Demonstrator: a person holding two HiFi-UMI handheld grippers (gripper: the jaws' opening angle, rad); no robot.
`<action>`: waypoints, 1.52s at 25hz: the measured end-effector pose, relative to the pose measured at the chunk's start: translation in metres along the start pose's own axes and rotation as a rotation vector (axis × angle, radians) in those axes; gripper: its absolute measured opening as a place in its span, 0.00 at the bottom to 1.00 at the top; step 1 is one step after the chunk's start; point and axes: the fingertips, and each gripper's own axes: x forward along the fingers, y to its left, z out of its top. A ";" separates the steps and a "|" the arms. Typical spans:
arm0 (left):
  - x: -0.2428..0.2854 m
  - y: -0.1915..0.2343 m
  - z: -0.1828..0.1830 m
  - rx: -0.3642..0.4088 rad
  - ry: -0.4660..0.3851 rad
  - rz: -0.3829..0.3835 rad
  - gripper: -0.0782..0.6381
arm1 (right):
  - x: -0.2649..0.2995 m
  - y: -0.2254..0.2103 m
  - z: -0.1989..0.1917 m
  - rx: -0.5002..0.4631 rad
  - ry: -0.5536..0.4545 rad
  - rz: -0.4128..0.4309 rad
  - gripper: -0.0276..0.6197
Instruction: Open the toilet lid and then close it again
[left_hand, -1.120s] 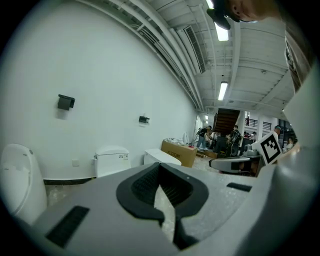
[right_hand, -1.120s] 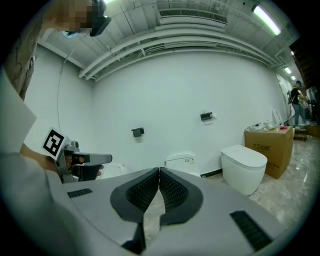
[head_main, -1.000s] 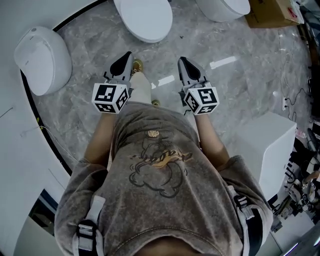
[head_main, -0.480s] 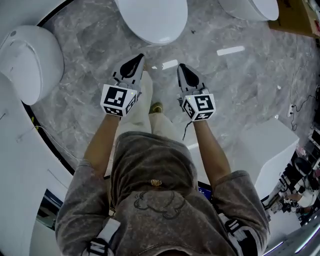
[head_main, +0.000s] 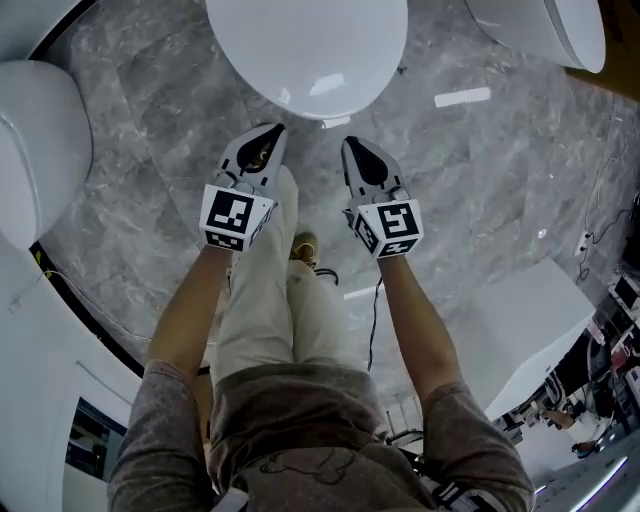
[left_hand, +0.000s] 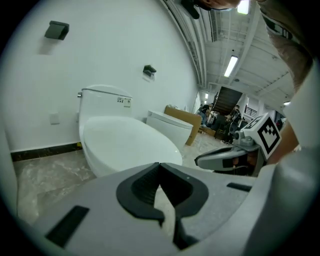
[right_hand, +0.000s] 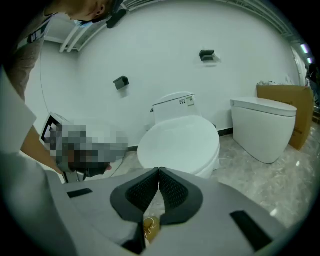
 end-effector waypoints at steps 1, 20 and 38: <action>0.008 0.004 -0.013 -0.005 0.013 0.001 0.12 | 0.009 -0.003 -0.008 0.003 0.003 0.003 0.09; 0.056 0.025 -0.057 -0.116 0.062 -0.034 0.12 | 0.055 -0.018 -0.031 0.057 -0.015 -0.047 0.09; 0.030 0.014 0.007 -0.235 -0.020 -0.015 0.12 | 0.020 -0.005 0.048 0.047 -0.102 -0.028 0.09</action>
